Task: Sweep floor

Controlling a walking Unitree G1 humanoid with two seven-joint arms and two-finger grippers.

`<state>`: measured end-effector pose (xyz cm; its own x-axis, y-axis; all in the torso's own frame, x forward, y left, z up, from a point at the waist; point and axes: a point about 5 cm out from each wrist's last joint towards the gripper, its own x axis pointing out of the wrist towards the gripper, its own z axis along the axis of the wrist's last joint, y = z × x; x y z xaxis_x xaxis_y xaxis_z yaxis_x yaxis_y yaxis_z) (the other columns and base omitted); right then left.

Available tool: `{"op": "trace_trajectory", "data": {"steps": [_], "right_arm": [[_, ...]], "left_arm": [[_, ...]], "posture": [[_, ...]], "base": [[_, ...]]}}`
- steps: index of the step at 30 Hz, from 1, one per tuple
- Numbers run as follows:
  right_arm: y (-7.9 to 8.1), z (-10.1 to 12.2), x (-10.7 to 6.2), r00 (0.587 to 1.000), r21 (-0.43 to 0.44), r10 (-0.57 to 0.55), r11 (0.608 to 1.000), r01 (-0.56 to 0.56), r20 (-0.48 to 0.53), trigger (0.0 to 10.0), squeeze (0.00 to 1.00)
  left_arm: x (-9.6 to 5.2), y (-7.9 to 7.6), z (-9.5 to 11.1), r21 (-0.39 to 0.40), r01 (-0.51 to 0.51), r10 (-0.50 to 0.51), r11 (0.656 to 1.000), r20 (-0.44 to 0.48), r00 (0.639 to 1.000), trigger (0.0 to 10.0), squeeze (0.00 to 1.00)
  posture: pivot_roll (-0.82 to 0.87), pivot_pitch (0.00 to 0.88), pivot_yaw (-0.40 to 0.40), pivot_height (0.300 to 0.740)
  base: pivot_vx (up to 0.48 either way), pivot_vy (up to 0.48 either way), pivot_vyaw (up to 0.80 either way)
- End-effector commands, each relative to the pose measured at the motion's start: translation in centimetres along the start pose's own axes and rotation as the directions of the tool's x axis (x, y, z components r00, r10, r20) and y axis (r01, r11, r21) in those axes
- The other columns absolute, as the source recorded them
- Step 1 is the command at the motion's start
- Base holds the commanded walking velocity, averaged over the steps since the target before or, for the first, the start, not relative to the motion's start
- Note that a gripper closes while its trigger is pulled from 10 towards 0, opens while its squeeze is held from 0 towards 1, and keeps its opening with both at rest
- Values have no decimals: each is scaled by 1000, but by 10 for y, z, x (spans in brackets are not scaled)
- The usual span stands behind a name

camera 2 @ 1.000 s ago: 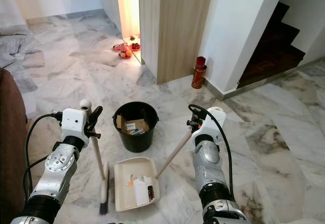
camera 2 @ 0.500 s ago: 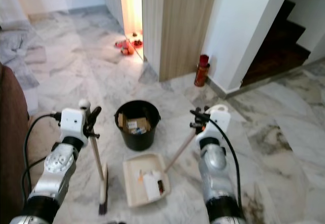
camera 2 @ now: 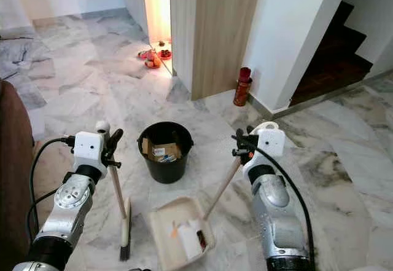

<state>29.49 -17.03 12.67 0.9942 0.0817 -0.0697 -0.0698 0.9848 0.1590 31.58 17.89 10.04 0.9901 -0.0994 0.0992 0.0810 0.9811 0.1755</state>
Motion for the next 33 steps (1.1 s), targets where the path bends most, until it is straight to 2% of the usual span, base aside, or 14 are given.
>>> {"op": "trace_trajectory", "data": {"steps": [1,2,8,10,12,16,21,27,33], "right_arm": [[2,31,-1,993,22,11,1000,-13,115,10000,0],[2,43,-1,989,31,4,999,-9,147,10000,0],[3,72,-3,975,49,-11,999,0,223,10000,0],[2,74,-3,974,49,-15,999,4,227,10000,0],[2,84,-3,964,85,-22,996,-1,263,10000,0],[0,91,-2,958,137,-43,991,4,284,10000,0],[-7,109,-1,913,206,-139,977,62,385,10000,0],[-3,114,5,873,201,-181,975,98,453,10000,0],[3,112,10,875,191,-169,977,89,454,10000,0]], "left_arm": [[5,1,7,8,-2,1,1000,33,999,10000,0],[5,1,7,9,-1,0,1000,33,999,10000,0],[5,1,7,11,0,0,1000,32,999,10000,0],[5,1,7,12,1,-1,1000,33,999,10000,0],[4,2,7,10,-4,4,1000,35,999,10000,0],[4,3,7,9,-6,5,1000,39,999,10000,0],[3,7,11,14,-36,35,999,75,997,10000,0],[-2,15,9,33,-89,87,995,75,993,10000,0],[-9,21,7,34,-111,109,993,77,991,10000,0]], "posture": [[44,0,-52,740],[44,0,-51,740],[46,0,-50,740],[46,0,-50,740],[49,0,-50,740],[50,0,-50,740],[40,0,-45,740],[47,0,-42,740],[56,0,-44,740]], "base": [[0,0,0],[0,0,0],[0,0,0],[0,0,0],[0,0,0],[0,0,0],[0,0,0],[0,0,0],[0,0,0]]}}
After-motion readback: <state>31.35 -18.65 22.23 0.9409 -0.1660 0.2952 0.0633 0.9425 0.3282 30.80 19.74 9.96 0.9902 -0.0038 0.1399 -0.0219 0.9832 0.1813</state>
